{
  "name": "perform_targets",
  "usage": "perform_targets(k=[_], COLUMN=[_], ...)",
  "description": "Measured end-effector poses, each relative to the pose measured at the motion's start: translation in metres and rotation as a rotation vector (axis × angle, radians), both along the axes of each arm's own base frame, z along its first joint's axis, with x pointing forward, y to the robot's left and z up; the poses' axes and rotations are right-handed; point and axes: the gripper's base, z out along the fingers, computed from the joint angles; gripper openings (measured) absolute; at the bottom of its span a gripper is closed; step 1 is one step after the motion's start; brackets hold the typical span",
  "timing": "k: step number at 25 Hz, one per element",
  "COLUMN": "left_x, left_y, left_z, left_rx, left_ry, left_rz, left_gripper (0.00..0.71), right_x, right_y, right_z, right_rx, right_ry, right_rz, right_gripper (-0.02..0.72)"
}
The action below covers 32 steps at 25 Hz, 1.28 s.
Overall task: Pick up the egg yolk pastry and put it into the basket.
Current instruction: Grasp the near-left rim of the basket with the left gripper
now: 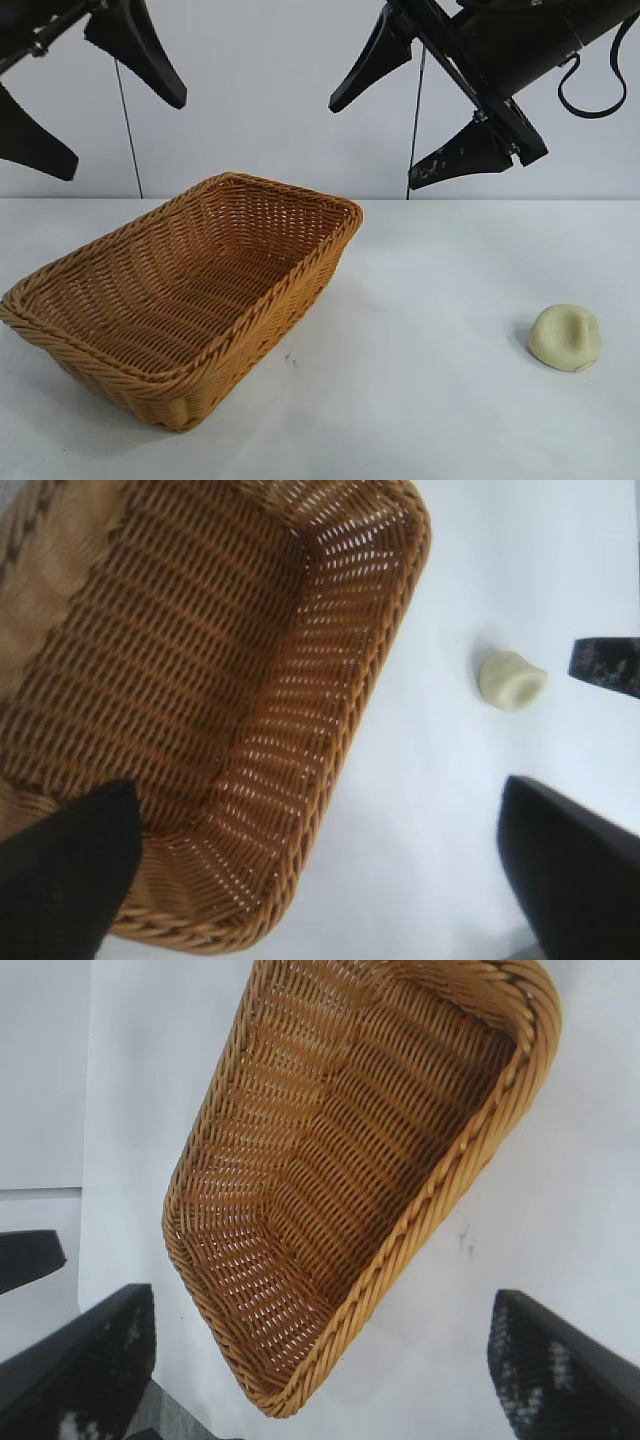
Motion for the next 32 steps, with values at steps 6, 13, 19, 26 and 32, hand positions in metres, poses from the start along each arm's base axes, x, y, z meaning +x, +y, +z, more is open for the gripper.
perform_targets(k=[6, 13, 19, 26, 32], left_x=[-0.011, -0.022, -0.033, -0.032, -0.021], left_y=[0.010, 0.014, 0.007, 0.000, -0.001], left_z=[-0.014, -0.049, -0.070, -0.080, -0.097], left_rx=[-0.009, -0.059, -0.081, -0.083, -0.044], left_ry=[0.145, 0.287, 0.337, 0.315, 0.326], left_rz=[0.233, 0.437, 0.510, 0.589, 0.617], left_gripper=[0.692, 0.692, 0.692, 0.692, 0.692], right_x=[0.000, 0.001, 0.001, 0.001, 0.002], right_y=[0.000, 0.000, 0.000, -0.001, -0.001], right_z=[0.000, 0.000, 0.000, 0.000, 0.000], right_rx=[-0.001, -0.003, -0.005, -0.005, -0.006], right_ry=[-0.001, -0.005, -0.008, -0.011, -0.013], right_rz=[0.000, -0.004, -0.007, -0.010, -0.012], right_gripper=[0.644, 0.644, 0.644, 0.644, 0.644])
